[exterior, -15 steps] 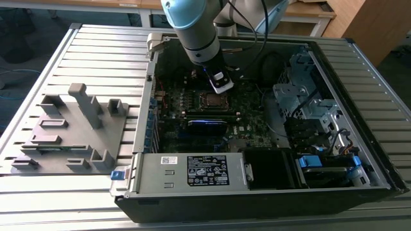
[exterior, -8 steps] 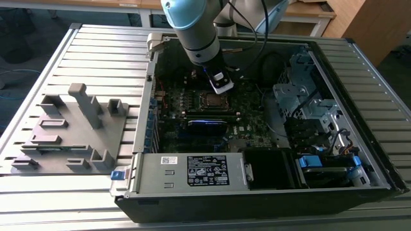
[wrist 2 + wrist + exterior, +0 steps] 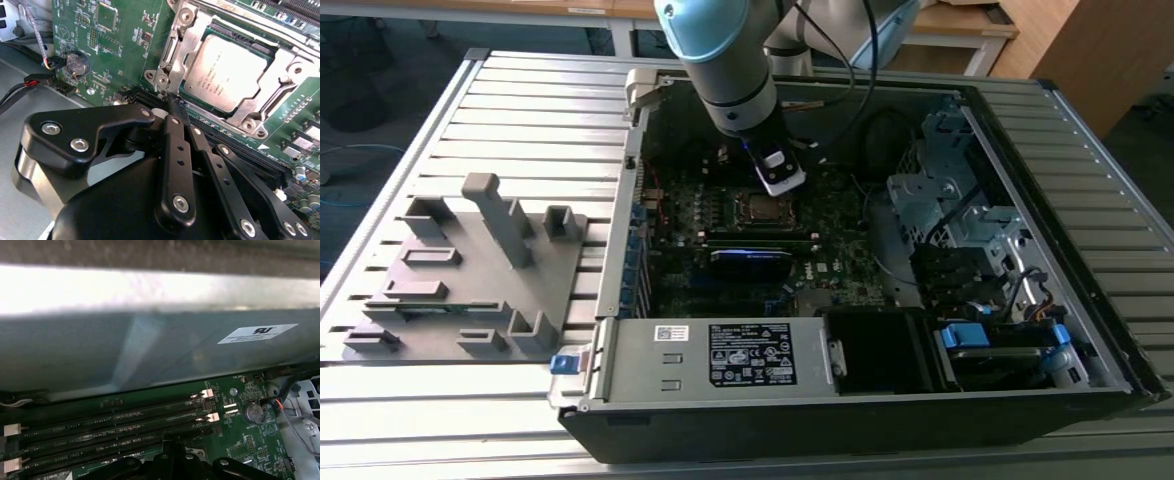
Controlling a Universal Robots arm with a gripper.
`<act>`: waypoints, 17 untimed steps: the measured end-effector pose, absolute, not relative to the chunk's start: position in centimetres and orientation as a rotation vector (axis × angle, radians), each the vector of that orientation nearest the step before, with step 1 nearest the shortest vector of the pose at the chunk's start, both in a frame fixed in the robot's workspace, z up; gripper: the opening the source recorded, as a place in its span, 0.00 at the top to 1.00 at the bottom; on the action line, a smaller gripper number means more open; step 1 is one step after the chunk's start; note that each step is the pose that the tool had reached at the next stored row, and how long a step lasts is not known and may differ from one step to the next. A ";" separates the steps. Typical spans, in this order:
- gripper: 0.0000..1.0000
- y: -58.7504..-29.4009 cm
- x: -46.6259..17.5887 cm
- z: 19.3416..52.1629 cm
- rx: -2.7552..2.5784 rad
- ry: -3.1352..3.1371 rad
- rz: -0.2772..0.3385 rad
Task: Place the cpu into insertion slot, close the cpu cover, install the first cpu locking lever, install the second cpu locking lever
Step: 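Install the first cpu locking lever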
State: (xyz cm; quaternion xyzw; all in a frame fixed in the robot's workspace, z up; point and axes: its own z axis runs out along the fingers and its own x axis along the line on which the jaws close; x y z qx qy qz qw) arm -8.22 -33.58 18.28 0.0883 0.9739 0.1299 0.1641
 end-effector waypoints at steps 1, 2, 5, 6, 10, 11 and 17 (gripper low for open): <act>0.90 -33.6 -8.2 18.3 0.252 2.776 0.371; 0.90 -33.6 -8.2 18.3 0.252 2.776 0.371; 0.90 -33.7 -8.2 18.3 0.252 2.776 0.373; 0.90 -33.7 -8.2 18.3 0.252 2.776 0.374; 0.90 -33.7 -8.2 18.3 0.256 2.773 0.398; 0.90 -33.7 -8.2 18.3 0.257 2.773 0.400; 0.90 -33.7 -8.2 18.8 0.257 2.773 0.402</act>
